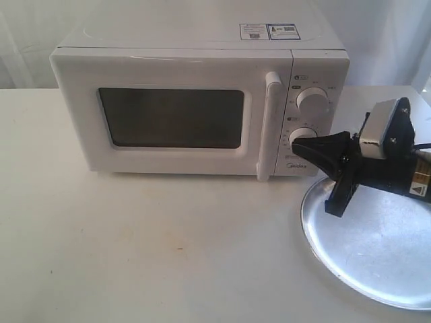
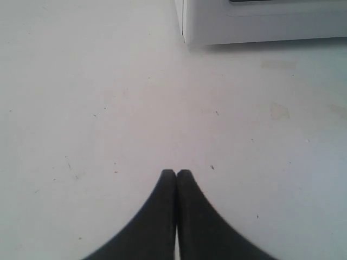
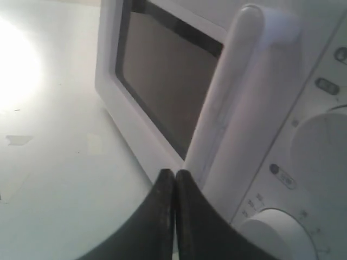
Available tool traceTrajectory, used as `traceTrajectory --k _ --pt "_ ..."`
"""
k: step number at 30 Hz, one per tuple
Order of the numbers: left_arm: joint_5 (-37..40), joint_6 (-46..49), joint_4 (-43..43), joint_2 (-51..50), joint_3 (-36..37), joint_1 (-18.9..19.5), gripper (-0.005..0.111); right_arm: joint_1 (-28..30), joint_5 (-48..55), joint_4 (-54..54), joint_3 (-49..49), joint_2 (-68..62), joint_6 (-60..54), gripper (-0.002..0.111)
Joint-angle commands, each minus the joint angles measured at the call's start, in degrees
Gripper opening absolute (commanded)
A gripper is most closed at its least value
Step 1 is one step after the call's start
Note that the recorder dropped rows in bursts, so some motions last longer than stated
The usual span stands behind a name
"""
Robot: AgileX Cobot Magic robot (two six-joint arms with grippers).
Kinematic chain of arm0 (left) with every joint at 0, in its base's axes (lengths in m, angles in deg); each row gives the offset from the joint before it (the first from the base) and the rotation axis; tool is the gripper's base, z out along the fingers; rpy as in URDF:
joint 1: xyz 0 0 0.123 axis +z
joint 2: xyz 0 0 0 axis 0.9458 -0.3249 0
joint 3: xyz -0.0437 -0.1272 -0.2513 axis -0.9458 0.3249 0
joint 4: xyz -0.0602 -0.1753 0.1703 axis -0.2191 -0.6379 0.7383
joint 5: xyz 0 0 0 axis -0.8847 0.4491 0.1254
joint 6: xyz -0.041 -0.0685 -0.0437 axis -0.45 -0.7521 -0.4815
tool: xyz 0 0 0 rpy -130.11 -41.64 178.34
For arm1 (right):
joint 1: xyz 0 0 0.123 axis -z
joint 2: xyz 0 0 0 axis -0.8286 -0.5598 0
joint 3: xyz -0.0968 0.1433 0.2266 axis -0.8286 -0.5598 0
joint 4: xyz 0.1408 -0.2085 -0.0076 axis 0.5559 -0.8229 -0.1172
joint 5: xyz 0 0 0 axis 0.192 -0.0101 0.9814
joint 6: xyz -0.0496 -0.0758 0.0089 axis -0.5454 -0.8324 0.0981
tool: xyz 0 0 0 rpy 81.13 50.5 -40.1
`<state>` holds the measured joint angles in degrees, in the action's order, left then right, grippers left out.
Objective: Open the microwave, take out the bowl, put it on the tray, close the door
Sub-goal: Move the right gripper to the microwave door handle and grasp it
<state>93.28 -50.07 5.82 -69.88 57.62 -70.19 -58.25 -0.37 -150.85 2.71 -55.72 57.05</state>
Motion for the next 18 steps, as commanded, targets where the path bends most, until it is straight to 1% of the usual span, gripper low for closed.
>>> traceTrajectory --k 1,3,6,8,10,14,18 --pt "0.0 -0.1 -0.5 0.2 0.1 0.2 0.0 1.0 -1.3 4.5 0.4 -1.5 2.9 0.0" --pt "0.0 -0.1 -0.5 0.2 0.1 0.2 0.0 1.0 -1.3 8.0 0.4 -2.6 4.6 0.0" --pt "0.0 -0.1 -0.5 0.2 0.1 0.2 0.0 0.6 -1.3 10.5 0.4 -4.0 6.2 0.0" --pt "0.0 -0.1 -0.5 0.2 0.1 0.2 0.0 -0.4 -1.3 10.8 0.4 -4.8 4.4 0.004" --pt "0.0 -0.1 -0.5 0.2 0.1 0.2 0.0 -1.5 -1.3 10.8 0.4 -5.4 0.6 0.009" --pt "0.0 -0.1 -0.5 0.2 0.1 0.2 0.0 -4.7 -1.3 10.8 0.7 -6.6 -8.1 0.026" --pt "0.0 -0.1 -0.5 0.2 0.1 0.2 0.0 -7.5 -1.3 13.3 2.0 -6.9 -8.5 0.049"
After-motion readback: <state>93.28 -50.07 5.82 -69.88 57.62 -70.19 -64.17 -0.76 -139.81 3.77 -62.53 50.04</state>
